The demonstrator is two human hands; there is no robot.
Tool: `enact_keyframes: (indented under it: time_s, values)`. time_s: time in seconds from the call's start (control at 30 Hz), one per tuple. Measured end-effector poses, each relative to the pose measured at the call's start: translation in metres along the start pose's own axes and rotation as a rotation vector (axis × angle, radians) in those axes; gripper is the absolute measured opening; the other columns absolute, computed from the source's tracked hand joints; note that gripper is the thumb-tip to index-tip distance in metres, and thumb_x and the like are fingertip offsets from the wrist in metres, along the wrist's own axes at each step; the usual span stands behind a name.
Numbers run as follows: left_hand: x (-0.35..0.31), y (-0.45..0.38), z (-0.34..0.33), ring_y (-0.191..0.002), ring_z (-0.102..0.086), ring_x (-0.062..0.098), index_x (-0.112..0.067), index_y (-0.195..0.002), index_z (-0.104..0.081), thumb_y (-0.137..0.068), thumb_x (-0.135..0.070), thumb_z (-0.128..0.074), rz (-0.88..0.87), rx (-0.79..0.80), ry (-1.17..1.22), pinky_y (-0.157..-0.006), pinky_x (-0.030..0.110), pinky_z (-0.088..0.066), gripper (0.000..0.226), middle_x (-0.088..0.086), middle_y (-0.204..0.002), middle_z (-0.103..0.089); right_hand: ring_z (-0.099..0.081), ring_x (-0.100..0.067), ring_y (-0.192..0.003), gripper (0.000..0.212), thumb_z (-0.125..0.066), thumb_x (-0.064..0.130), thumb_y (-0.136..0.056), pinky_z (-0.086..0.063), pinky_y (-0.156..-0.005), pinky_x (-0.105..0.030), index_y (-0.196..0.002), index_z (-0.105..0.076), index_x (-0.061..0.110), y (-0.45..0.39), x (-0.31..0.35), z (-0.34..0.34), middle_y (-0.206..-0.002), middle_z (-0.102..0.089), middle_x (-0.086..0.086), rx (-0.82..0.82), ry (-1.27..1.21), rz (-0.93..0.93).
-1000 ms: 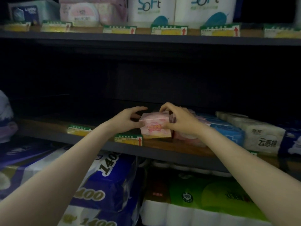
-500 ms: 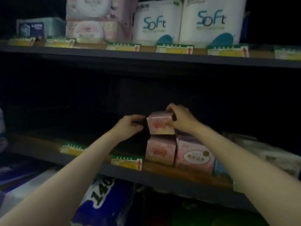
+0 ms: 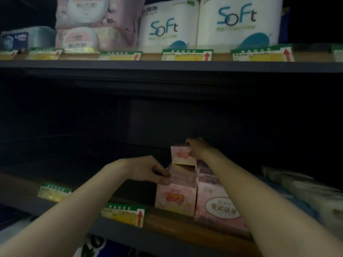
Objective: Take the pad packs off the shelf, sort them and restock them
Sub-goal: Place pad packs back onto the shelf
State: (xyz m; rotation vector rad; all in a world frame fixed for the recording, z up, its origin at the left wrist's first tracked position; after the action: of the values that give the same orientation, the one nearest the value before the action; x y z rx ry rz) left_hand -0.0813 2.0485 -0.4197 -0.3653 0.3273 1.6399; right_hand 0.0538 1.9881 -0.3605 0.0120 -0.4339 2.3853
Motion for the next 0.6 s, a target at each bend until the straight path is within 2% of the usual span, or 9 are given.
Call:
enact_keyframes:
  time_s: [0.1,0.2,0.3,0.4,0.5,0.6]
  values:
    - [-0.001,-0.001,-0.001,-0.123,-0.045,0.002,-0.023,-0.133,-0.053,-0.086,-0.042,-0.061,0.017,0.02,-0.016,-0.109,0.023,-0.031,0.051,-0.012,-0.136,-0.051,-0.047,-0.028,-0.121,0.039,-0.042,0.015,-0.097,-0.041,-0.094,-0.033,-0.136,-0.045,0.015,-0.006,0.004,0.001,-0.137,-0.043,-0.012,-0.035,0.112,0.008]
    - [0.003,0.001,0.0,-0.124,-0.044,0.001,-0.024,-0.133,-0.052,-0.085,-0.043,-0.062,0.033,0.009,0.023,-0.111,0.024,-0.029,0.053,-0.012,-0.138,-0.049,-0.05,-0.027,-0.114,0.033,-0.037,0.015,-0.099,-0.041,-0.085,-0.027,-0.128,-0.052,0.01,-0.01,0.011,-0.005,-0.129,-0.048,-0.012,-0.021,0.144,0.065]
    - [0.004,0.003,-0.001,-0.123,-0.044,0.001,-0.027,-0.133,-0.05,-0.085,-0.045,-0.06,0.035,-0.001,0.022,-0.109,0.023,-0.03,0.052,-0.015,-0.135,-0.05,-0.055,-0.026,-0.109,0.029,-0.045,0.019,-0.097,-0.047,-0.088,-0.031,-0.121,-0.057,0.009,-0.014,0.003,-0.015,-0.124,-0.054,-0.013,0.002,0.211,0.016]
    - [0.002,0.001,-0.003,-0.125,-0.044,0.003,-0.024,-0.134,-0.05,-0.087,-0.042,-0.059,0.015,-0.011,0.044,-0.111,0.025,-0.031,0.052,-0.011,-0.138,-0.048,-0.052,-0.027,-0.115,0.034,-0.041,0.016,-0.097,-0.044,-0.093,-0.034,-0.13,-0.048,0.014,-0.009,-0.003,-0.01,-0.13,-0.05,-0.012,0.009,0.274,-0.029]
    - [0.0,0.001,-0.005,-0.126,-0.043,0.004,-0.021,-0.137,-0.047,-0.089,-0.041,-0.057,-0.003,-0.008,0.047,-0.11,0.024,-0.031,0.053,-0.008,-0.14,-0.047,-0.039,-0.031,-0.129,0.056,-0.034,0.003,-0.095,-0.031,-0.108,-0.041,-0.146,-0.026,0.022,0.009,0.008,0.006,-0.145,-0.036,-0.013,-0.044,0.245,0.037]
    - [-0.006,0.006,-0.004,-0.123,-0.046,0.007,-0.019,-0.136,-0.049,-0.091,-0.036,-0.057,-0.025,-0.064,0.011,-0.107,0.024,-0.034,0.049,-0.006,-0.137,-0.05,-0.033,-0.03,-0.133,0.058,-0.038,0.005,-0.095,-0.024,-0.11,-0.044,-0.147,-0.024,0.026,0.033,0.017,0.023,-0.147,-0.034,-0.01,-0.077,0.272,0.083]
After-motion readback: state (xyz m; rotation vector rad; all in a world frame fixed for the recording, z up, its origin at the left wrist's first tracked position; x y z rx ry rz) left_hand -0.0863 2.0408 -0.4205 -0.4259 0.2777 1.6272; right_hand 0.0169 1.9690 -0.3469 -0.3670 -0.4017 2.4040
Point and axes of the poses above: each hand's wrist, its own y-axis away from the middle knuckle, its own z-axis out of the back of the hand, x = y × z, the point moved 9 cm from there along -y, towards the middle knuckle
